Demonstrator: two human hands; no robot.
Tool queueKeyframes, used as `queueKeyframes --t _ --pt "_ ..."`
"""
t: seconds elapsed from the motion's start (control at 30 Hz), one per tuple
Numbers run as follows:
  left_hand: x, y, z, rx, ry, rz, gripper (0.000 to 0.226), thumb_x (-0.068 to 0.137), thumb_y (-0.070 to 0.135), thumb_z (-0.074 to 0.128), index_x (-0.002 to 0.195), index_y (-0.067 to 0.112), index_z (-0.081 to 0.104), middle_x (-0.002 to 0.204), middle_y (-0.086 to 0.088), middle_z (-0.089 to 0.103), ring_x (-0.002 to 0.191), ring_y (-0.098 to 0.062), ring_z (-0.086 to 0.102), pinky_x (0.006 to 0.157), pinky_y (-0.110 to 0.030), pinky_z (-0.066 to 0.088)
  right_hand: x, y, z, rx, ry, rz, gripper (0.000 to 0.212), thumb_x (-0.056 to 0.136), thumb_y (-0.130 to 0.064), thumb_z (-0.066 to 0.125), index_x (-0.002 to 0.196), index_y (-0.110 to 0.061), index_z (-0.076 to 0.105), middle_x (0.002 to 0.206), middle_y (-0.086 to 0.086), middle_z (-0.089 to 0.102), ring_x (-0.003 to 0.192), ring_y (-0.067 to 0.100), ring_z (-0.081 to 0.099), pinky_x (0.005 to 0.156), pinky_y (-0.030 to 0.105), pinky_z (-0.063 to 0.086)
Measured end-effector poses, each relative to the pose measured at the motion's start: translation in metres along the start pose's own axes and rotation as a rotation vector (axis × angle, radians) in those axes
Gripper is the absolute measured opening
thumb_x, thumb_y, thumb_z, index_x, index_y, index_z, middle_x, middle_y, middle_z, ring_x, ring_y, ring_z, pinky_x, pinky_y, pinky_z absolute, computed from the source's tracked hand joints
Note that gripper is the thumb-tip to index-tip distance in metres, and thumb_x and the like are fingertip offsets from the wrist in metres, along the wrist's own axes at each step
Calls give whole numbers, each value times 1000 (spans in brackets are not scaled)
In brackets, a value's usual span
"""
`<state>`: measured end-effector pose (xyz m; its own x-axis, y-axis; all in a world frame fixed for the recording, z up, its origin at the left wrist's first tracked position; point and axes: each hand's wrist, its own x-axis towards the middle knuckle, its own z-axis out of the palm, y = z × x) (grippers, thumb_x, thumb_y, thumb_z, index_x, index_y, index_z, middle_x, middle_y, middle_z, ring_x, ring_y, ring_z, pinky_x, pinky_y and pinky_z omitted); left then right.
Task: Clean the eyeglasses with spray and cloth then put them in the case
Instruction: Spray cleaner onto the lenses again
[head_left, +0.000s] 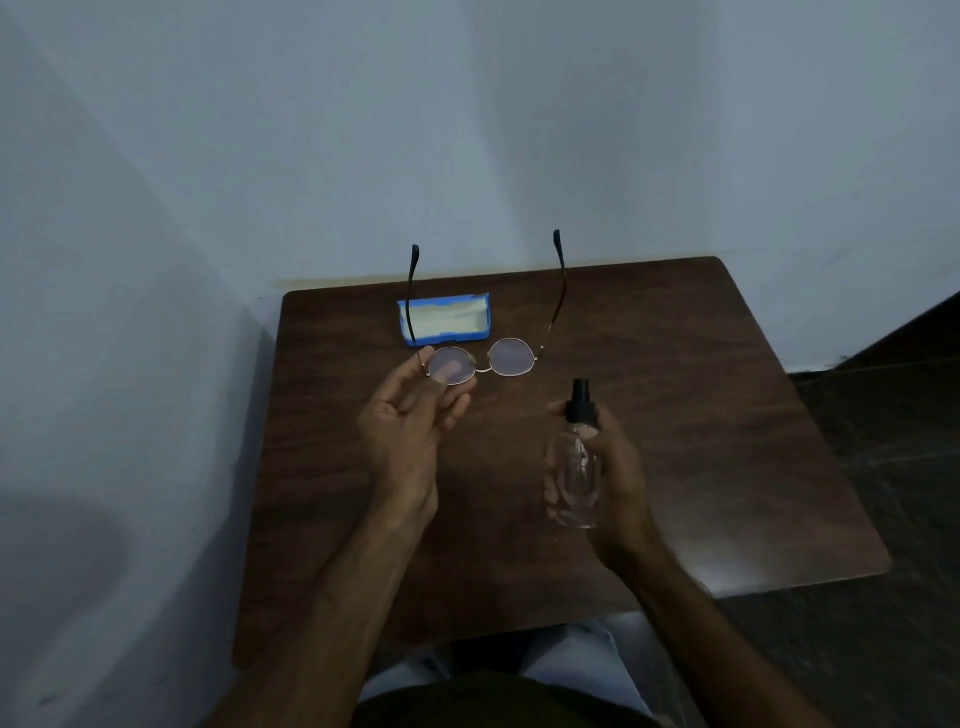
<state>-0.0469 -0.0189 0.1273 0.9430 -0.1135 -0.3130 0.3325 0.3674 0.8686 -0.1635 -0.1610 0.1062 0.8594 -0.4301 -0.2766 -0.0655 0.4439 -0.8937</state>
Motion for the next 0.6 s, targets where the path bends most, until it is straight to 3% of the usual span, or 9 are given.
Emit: queueKeyframes --t 0.23,0.4,0.47,0.5,0.57,0.6 --pt "5 5 0 36 -7 78 38 93 8 79 129 13 72 114 -6 81 102 -29 80 81 -32 65 0 -19 12 273 -323 178 73 77 -49 77 140 -16 58 77 18 59 46 22 57 44 27 49" --pt "8 5 0 55 1 84 34 93 8 78 126 13 74 113 -5 81 102 -29 80 81 -33 66 6 -28 14 334 -368 274 76 84 -48 72 150 -19 48 75 14 62 50 21 60 47 28 51" --pt "9 5 -2 66 -5 94 33 93 8 78 126 14 74 114 -5 81 102 -28 80 82 -35 66 7 -33 18 178 -309 251 62 91 -46 55 142 -12 52 75 15 66 54 24 63 49 31 54" --pt "9 5 -2 72 -4 98 33 94 8 78 126 14 74 114 -4 81 102 -27 80 83 -35 66 7 -35 21 11 -269 172 52 93 -45 49 138 -18 54 82 15 70 60 28 67 54 34 57" --pt "10 5 -3 87 6 106 34 93 9 78 126 14 74 115 -3 81 102 -26 80 84 -37 66 9 -35 21 -400 -141 -170 46 103 -40 49 148 -39 46 111 10 72 83 32 71 70 47 62" --pt "9 5 -3 91 6 111 34 93 9 78 126 14 75 115 -2 81 102 -25 80 84 -38 67 11 -34 19 -577 -106 -309 49 106 -36 51 153 -44 40 118 6 71 87 26 71 74 49 62"
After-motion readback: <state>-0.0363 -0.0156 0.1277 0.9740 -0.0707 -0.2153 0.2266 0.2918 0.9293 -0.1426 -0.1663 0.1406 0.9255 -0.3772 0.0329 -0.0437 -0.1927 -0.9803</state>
